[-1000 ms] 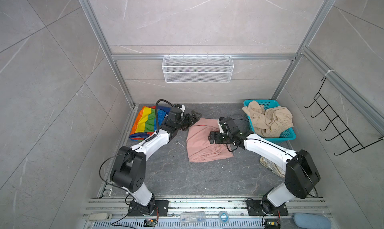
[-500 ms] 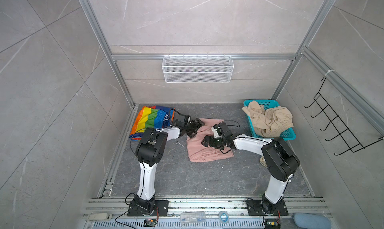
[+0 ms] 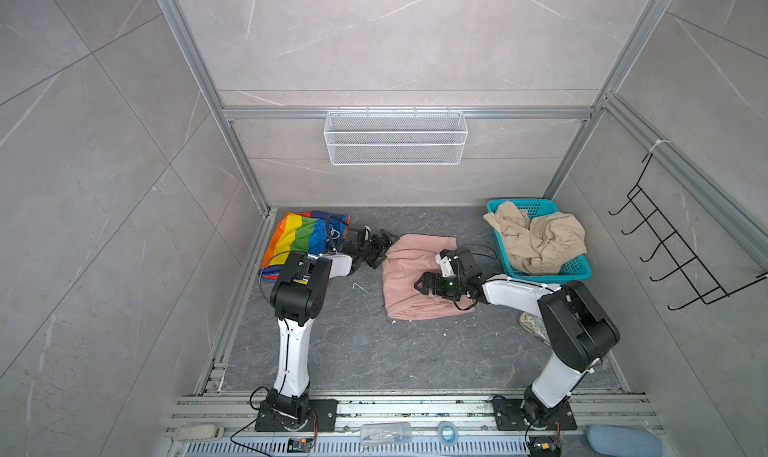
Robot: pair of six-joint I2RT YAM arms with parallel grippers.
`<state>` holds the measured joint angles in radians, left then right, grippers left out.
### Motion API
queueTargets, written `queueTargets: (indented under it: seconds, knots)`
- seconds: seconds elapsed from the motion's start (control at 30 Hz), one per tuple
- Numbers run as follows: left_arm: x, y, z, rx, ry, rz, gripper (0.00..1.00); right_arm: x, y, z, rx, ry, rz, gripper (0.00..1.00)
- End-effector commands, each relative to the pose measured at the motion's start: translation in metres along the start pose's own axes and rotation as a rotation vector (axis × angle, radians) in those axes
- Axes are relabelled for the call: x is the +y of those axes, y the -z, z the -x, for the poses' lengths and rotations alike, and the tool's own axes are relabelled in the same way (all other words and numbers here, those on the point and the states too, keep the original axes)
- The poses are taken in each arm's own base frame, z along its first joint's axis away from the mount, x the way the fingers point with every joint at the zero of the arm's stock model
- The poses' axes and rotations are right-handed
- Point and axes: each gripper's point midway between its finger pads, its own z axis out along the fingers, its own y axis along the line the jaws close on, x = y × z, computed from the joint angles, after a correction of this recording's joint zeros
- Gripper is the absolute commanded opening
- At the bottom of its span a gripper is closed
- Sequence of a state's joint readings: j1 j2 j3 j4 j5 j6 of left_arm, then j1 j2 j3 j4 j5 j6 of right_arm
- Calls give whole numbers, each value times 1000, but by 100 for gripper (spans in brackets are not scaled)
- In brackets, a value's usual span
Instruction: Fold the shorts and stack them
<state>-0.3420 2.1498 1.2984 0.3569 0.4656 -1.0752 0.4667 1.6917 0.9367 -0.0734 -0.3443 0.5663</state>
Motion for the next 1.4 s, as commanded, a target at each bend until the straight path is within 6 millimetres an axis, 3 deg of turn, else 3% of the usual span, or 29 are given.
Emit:
queueTargets:
  seconds: [0.0, 0.1, 0.2, 0.27, 0.47, 0.77, 1.13, 1.37]
  knots:
    - [-10, 30, 7, -44, -45, 63, 99, 6, 41, 17, -28, 2, -18, 100]
    - [-48, 57, 10, -80, -90, 16, 99, 10, 57, 43, -84, 2, -26, 100]
    - [-79, 71, 4, -82, -144, -24, 99, 13, 50, 56, -79, 1, -25, 100]
    - [-91, 69, 1, -45, -183, -41, 99, 16, 41, 61, -74, -20, 0, 100]
    - [-71, 33, -14, 159, -278, 56, 99, 24, 11, 66, -46, -96, 103, 100]
    - [5, 9, -8, 251, -436, 479, 91, 10, -5, 52, 7, -86, 71, 100]
    - [32, -15, 4, 235, -488, 577, 73, -7, -19, 37, 43, -91, 43, 100]
    - [47, -26, 10, 245, -500, 621, 48, -16, -26, 26, 65, -96, 30, 100]
